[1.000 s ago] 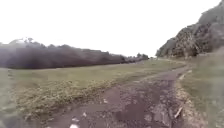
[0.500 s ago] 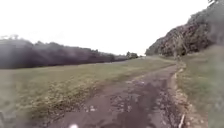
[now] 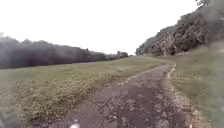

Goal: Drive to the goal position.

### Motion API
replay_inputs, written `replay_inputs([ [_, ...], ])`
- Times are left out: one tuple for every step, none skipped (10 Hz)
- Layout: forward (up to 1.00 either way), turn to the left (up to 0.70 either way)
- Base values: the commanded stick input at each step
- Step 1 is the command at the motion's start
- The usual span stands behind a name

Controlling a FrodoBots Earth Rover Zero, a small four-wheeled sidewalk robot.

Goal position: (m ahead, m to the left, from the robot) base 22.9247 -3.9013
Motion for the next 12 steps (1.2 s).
replay_inputs([
  [0.70, 0.00],
  [0.70, -0.07],
  [0.70, -0.19],
  [0.70, -0.28],
  [0.70, -0.28],
  [0.70, -0.28],
  [0.70, -0.28],
  [0.70, -0.28],
  [0.70, -0.28],
  [0.70, -0.28],
  [0.70, -0.28],
  [0.70, -0.28],
])
